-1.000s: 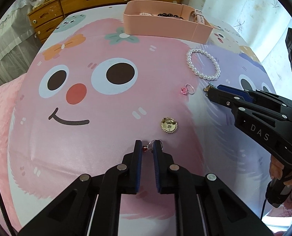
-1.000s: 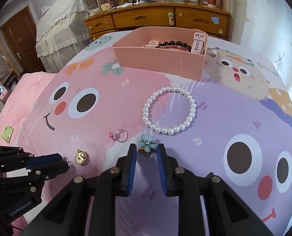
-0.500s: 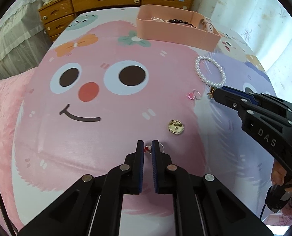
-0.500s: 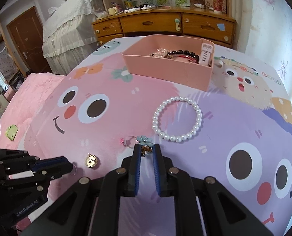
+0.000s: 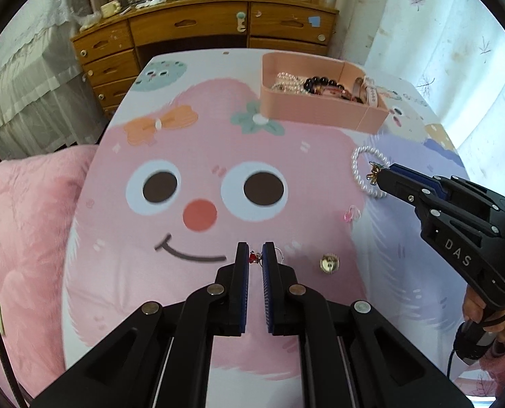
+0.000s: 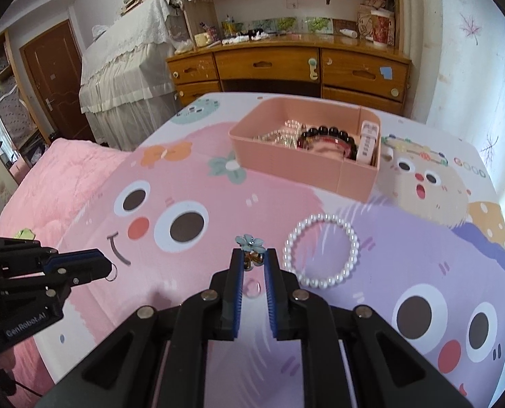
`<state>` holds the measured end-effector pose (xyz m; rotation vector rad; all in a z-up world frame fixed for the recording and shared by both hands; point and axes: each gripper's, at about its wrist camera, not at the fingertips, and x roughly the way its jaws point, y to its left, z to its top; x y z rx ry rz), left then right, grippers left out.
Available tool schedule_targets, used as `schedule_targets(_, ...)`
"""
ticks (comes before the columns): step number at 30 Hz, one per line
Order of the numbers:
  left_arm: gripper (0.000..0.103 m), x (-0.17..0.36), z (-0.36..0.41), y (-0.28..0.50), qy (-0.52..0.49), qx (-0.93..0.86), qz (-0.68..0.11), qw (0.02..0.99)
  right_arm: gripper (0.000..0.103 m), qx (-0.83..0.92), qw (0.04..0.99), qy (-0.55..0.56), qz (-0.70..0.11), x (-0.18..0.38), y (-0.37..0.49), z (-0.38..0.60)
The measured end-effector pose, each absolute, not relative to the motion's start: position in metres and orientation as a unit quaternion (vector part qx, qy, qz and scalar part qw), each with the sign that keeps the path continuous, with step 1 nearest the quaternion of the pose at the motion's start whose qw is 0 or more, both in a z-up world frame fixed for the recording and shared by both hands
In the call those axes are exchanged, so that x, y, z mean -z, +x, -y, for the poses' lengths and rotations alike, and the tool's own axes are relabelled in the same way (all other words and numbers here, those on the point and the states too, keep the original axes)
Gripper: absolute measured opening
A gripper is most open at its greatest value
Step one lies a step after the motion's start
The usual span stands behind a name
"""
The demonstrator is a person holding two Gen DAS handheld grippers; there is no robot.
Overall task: Organize jewelry
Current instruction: 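Drop the ring into the box with left tool while right tool drops the flower charm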
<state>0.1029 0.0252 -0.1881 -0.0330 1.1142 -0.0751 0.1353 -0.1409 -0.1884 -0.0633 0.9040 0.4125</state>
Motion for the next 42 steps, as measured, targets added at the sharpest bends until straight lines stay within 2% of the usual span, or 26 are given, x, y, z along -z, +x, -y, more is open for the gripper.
schedule_targets(8, 0.006, 0.141, -0.039, 0.138, -0.007, 0.071, -0.503, 0.861, 0.012, -0.173, 0.899, -0.014, -0.402, 0.155, 0.148, 0.132)
schedule_targets(15, 0.006, 0.097, -0.051, 0.181, -0.006, 0.122, -0.445, 0.887, 0.012, -0.136, 0.924, 0.006, -0.358, 0.129, 0.162, 0.130)
schedule_targets(22, 0.006, 0.077, -0.047, 0.227, 0.002, 0.171, -0.399, 0.901, 0.012, -0.096, 0.938, 0.015, -0.333, 0.120, 0.178, 0.128)
schedule_targets(30, 0.006, 0.083, -0.037, 0.280, -0.012, 0.234, -0.376, 0.896, 0.012, -0.044, 0.950, 0.030, -0.309, 0.115, 0.210, 0.126)
schedule_targets(37, 0.006, 0.117, -0.029, 0.304, -0.048, 0.268, -0.383, 0.883, 0.012, -0.010, 0.953, 0.052, -0.299, 0.123, 0.229, 0.130)
schedule_targets(38, 0.008, 0.123, -0.027, 0.307, -0.050, 0.265, -0.385, 0.883, 0.012, -0.008, 0.953, 0.054, -0.298, 0.126, 0.231, 0.130)
schedule_targets(39, 0.018, 0.129, -0.026, 0.309, -0.051, 0.258, -0.391, 0.882, 0.012, -0.008, 0.953, 0.055, -0.298, 0.129, 0.231, 0.131)
schedule_targets(40, 0.021, 0.134, -0.025, 0.311, -0.049, 0.250, -0.399, 0.881, 0.016, -0.011, 0.950, 0.056, -0.306, 0.134, 0.234, 0.131)
schedule_targets(41, 0.023, 0.139, -0.024, 0.313, -0.049, 0.243, -0.407, 0.879, 0.026, -0.012, 0.947, 0.055, -0.317, 0.138, 0.236, 0.132)
schedule_targets(42, 0.023, 0.142, -0.024, 0.314, -0.050, 0.242, -0.412, 0.877, 0.031, -0.010, 0.942, 0.052, -0.330, 0.142, 0.238, 0.132)
